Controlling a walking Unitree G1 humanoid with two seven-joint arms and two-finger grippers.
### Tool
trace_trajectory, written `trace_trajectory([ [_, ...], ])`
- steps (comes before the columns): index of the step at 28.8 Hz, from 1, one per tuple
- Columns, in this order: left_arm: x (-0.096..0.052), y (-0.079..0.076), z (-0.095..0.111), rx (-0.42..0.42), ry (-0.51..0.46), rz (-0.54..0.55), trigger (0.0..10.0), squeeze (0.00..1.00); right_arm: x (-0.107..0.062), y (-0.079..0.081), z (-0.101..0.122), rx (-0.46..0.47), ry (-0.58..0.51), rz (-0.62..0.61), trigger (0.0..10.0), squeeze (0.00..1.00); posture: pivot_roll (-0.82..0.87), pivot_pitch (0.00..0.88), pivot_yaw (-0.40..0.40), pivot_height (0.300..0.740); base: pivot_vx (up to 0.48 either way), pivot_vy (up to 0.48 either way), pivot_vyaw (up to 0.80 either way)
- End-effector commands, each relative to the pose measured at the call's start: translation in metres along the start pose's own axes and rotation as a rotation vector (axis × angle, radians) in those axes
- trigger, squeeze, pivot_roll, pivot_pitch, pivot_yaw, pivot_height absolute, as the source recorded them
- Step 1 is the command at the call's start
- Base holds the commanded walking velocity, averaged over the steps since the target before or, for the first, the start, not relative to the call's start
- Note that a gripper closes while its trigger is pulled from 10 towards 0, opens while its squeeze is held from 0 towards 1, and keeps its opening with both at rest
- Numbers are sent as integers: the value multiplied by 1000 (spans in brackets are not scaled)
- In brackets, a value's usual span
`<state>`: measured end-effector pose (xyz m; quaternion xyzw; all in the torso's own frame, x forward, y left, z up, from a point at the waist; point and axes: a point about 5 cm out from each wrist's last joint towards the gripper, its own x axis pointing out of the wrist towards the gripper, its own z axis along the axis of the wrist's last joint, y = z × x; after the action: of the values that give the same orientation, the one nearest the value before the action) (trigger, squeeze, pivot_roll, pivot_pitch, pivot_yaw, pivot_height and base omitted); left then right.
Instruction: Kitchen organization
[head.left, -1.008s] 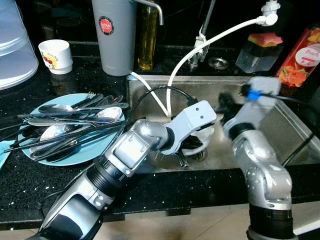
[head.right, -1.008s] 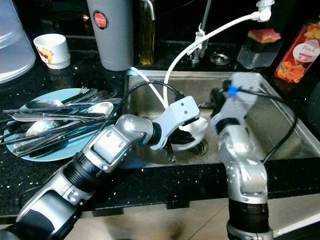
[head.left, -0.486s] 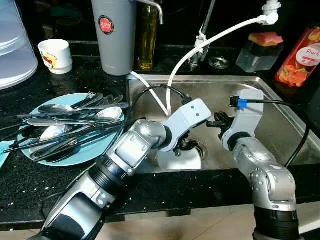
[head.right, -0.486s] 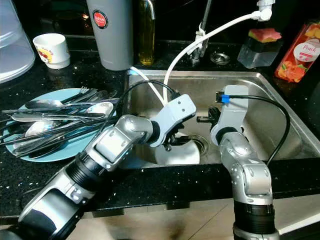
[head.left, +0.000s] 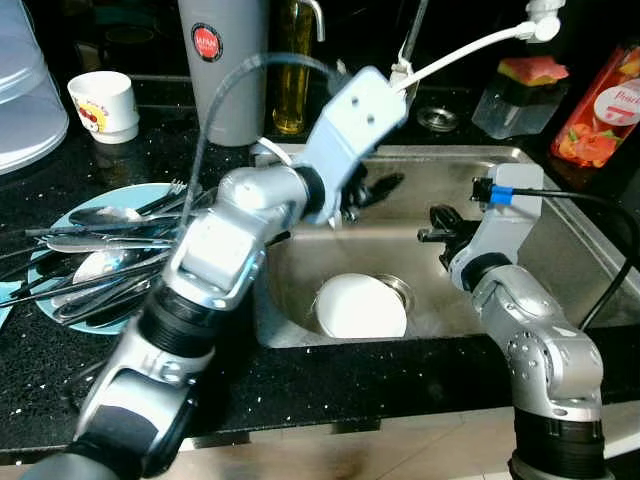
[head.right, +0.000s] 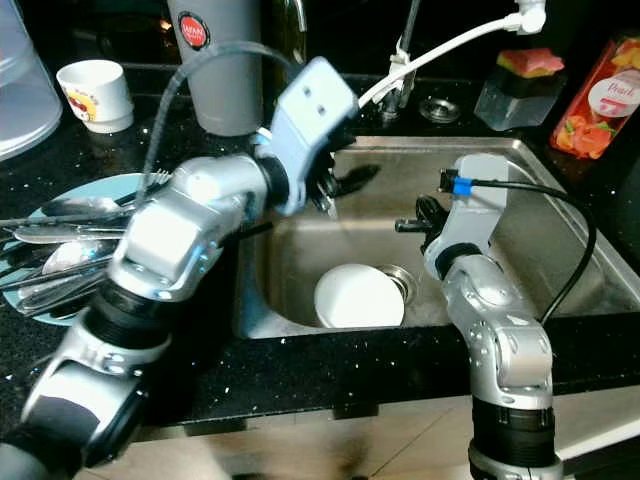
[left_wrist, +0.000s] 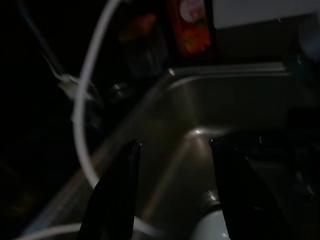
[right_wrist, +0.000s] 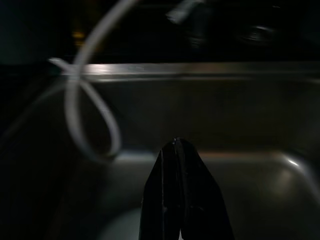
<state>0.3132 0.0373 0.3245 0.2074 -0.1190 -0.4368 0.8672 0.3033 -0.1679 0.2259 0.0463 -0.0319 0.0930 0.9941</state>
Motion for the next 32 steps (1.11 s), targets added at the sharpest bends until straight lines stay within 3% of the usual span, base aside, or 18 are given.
trace_trajectory([
  [1,-6,10,7,20,-9,39,10000,0,-2,7,8,-3,-48,55,10000,0,223,95,-67,740,0,0,0],
  [2,-11,24,10,32,-7,116,10000,0,-3,13,11,3,-65,100,10000,0,223,95,-67,740,0,0,0],
  [3,-11,24,10,32,-7,116,10000,0,-3,13,11,3,-65,100,10000,0,223,95,-67,740,0,0,0],
  [4,-17,37,12,37,0,181,10000,0,-3,19,13,6,-79,137,10000,0,224,96,-69,740,0,0,0],
  [6,-31,60,8,72,73,290,10000,0,-1,32,17,12,-94,201,10000,0,225,95,-69,740,0,0,0],
  [8,-43,74,4,101,135,341,10000,0,2,42,18,22,-101,241,10000,0,228,93,-70,740,0,0,0],
  [12,-60,93,0,76,169,430,10000,0,6,58,18,63,-104,288,10000,0,238,90,-72,740,0,0,0],
  [17,-69,105,1,17,133,518,10000,0,8,69,16,106,-103,316,10000,0,243,87,-74,740,0,0,0],
  [19,-71,111,5,-26,35,628,10000,0,8,75,15,146,-105,331,10000,0,243,87,-74,740,0,0,0],
  [21,-67,105,13,-15,-79,626,10000,0,8,79,14,180,-105,342,10000,0,243,87,-74,740,0,0,0],
  [25,-58,87,22,19,-181,554,10000,0,8,83,12,189,-103,352,10000,0,232,80,-75,740,0,0,0],
  [26,-54,78,27,12,-241,529,10000,0,8,86,11,201,-97,361,10000,0,230,77,-77,740,0,0,0],
  [28,-54,78,27,12,-241,529,10000,0,8,86,11,201,-97,361,10000,0,230,77,-77,740,0,0,0],
  [30,-47,63,41,-25,-360,471,10000,0,7,96,5,228,-69,412,10000,0,229,74,-79,740,0,0,0],
  [32,-44,57,47,-50,-414,444,10000,0,5,106,1,235,-48,467,10000,0,228,69,-80,740,0,0,0],
])
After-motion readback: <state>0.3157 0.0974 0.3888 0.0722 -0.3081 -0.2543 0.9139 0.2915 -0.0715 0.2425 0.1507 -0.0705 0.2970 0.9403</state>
